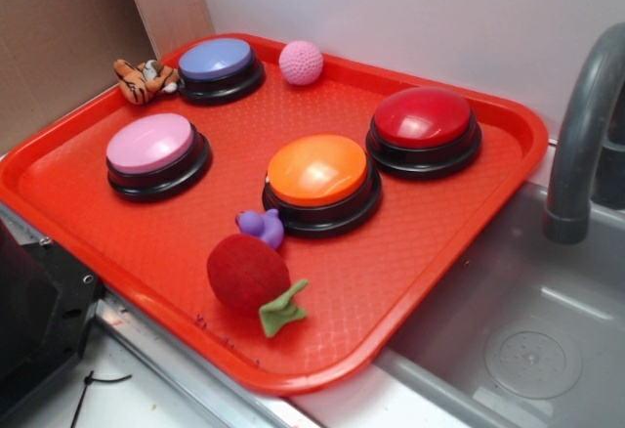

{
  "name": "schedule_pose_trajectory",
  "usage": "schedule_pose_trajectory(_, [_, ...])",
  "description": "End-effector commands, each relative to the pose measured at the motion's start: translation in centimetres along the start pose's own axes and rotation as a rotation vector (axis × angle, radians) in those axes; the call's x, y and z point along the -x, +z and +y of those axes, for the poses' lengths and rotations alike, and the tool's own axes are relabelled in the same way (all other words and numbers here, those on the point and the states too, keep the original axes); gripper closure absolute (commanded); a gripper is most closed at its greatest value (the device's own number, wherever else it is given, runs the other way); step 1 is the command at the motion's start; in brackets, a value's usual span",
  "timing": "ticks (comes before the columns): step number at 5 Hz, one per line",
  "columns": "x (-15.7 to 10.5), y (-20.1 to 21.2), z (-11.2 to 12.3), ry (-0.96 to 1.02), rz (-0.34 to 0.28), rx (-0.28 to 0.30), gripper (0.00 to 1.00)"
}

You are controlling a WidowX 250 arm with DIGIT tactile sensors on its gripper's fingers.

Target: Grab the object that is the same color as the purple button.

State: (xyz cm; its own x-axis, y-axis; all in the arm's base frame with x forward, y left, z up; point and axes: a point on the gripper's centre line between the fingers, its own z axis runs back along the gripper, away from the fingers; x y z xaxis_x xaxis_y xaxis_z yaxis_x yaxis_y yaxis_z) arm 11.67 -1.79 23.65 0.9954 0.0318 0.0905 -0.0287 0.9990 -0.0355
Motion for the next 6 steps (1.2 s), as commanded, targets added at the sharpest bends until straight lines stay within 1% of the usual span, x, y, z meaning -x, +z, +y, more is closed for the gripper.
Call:
schedule_pose_trajectory(1, [0.0,0.0,0.0,0.000,0.000,0.000,0.00])
schedule_pose_trajectory(2, [-0.7,-1.5,-0.5,0.019,0.001,-0.012,0.00])
schedule_pose_trajectory(3, [-1.0,-2.7,-1.4,0.046,-0.044,-0.036,0.00])
schedule_pose_trajectory(4, [-1.7,-5.6,-2.6,0.134,-0.044,0.004,0.00])
schedule_pose_trajectory(5, [-2.2,-8.9,-2.7,0.250,-0.084,0.029,0.00])
schedule_pose_trajectory(6, [-2.7,-10.5,-2.8,0.290,-0.122,0.052,0.00])
